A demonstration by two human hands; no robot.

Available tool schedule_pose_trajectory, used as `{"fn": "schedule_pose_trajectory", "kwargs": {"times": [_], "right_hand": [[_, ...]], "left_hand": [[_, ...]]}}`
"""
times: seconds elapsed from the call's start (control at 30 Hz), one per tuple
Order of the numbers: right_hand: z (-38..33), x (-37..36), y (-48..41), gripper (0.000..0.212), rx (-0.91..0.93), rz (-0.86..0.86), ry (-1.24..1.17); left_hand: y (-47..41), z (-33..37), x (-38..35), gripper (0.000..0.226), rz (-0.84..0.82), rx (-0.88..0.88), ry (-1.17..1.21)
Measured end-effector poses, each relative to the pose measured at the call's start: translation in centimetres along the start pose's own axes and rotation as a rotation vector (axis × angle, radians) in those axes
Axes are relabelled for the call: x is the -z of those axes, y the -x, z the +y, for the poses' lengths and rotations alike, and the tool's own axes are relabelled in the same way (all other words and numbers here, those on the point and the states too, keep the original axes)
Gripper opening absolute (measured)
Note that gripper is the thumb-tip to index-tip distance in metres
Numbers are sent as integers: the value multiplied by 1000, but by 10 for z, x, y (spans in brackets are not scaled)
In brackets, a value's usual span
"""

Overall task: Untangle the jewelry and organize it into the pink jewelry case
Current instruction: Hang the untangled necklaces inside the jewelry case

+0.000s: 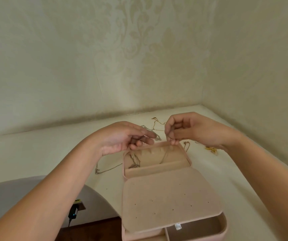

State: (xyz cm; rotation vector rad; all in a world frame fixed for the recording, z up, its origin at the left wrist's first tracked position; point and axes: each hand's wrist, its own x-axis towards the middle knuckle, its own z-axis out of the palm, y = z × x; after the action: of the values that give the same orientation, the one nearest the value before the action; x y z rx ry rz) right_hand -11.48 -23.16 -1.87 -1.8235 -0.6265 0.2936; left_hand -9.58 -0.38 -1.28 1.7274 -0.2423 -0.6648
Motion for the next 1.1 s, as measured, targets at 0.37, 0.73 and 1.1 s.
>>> {"fn": "schedule_pose_trajectory", "kwargs": {"times": [0.37,0.73,1.1], "right_hand": [[7,4,1,11,73,190,-156],[18,8,-1,15,-68,382,216],[23,-12,-4,31,-181,45,6]], "left_hand": [[-16,-1,-22,34,-173,-60,-241],[-20,-16,-28,6,33,-75,-406],[-13,-13,-25,10,163,-183,-321]]}}
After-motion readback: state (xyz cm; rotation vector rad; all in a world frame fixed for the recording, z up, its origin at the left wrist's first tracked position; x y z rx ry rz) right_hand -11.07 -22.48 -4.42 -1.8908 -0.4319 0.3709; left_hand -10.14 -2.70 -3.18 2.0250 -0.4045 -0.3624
